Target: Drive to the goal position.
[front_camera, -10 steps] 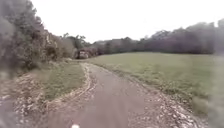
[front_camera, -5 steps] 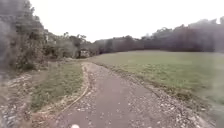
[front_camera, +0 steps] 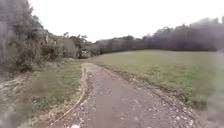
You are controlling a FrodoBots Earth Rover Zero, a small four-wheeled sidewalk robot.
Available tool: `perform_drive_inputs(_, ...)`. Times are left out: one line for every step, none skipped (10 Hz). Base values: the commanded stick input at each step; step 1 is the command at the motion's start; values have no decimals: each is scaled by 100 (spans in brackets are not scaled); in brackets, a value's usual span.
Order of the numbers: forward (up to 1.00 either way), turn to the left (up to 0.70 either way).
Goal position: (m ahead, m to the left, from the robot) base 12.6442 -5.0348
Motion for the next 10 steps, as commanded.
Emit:
perform_drive_inputs(70,3)
perform_drive_inputs(70,3)
perform_drive_inputs(70,3)
perform_drive_inputs(70,4)
perform_drive_inputs(70,4)
perform_drive_inputs(70,4)
perform_drive_inputs(70,5)
perform_drive_inputs(70,5)
perform_drive_inputs(70,5)
perform_drive_inputs(70,5)
